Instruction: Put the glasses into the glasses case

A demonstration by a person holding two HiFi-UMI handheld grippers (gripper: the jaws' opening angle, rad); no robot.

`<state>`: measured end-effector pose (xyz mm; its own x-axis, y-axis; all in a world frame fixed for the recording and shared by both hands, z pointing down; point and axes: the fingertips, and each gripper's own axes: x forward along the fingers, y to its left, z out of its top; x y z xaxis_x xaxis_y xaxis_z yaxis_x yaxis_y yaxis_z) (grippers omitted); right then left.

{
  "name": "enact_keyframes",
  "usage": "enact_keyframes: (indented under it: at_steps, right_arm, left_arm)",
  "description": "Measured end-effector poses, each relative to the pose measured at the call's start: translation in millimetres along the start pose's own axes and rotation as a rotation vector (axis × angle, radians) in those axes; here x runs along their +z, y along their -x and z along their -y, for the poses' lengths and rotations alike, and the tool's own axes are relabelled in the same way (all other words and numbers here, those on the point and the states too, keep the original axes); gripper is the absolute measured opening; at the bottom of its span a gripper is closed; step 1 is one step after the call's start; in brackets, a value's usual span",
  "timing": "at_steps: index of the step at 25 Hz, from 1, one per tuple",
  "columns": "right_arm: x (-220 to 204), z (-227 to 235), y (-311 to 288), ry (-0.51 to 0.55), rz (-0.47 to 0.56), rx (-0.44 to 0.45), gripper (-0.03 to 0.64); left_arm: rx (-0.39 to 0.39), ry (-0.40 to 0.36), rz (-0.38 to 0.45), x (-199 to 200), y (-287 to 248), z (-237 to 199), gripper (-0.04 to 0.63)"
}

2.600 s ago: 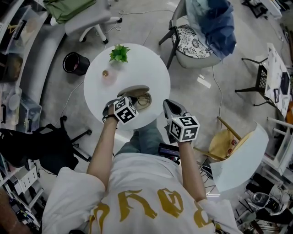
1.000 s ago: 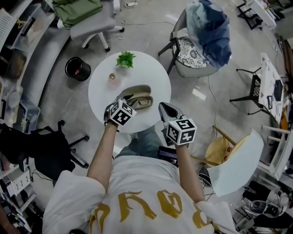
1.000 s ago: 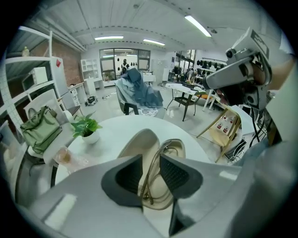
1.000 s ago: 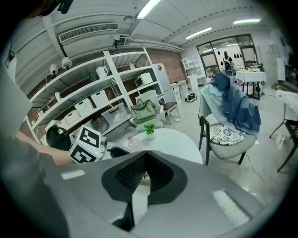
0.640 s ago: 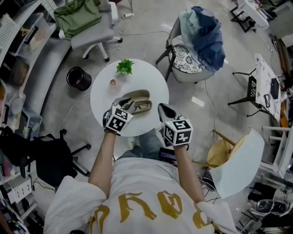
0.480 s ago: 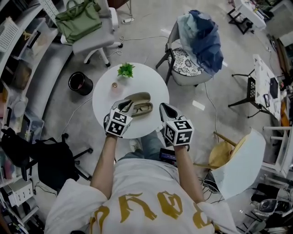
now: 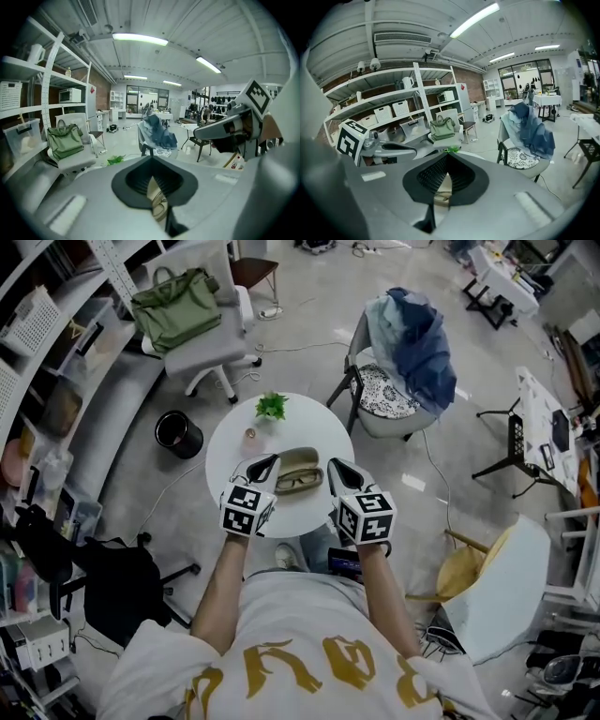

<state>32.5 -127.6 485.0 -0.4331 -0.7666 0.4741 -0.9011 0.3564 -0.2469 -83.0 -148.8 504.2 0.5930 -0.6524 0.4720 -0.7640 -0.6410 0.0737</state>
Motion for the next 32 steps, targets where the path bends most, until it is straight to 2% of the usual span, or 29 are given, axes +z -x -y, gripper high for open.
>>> enact_keyframes:
  at_steps: [5, 10, 26, 32]
  right_arm:
    - [8.1, -9.5, -5.3, 0.019, 0.010, 0.020, 0.017]
    - [11.0, -12.9, -8.0, 0.029, 0.007, 0.020, 0.017]
    - [9.9, -4.4, 0.4, 0.013, 0.007, -0.002, 0.017]
    - [7.8, 0.8, -1.7, 0.001, 0.003, -0.014, 0.017]
  left_arm:
    - [0.032, 0.047, 0.061, 16.8, 12.8, -10.5, 0.000]
    - [0.031, 0.083, 0.117, 25.0, 19.1, -17.9, 0.000]
    - [0.010, 0.093, 0.107, 17.9, 16.0, -15.7, 0.000]
    - [0.012, 0.095, 0.077, 4.6, 16.3, -19.5, 0.000]
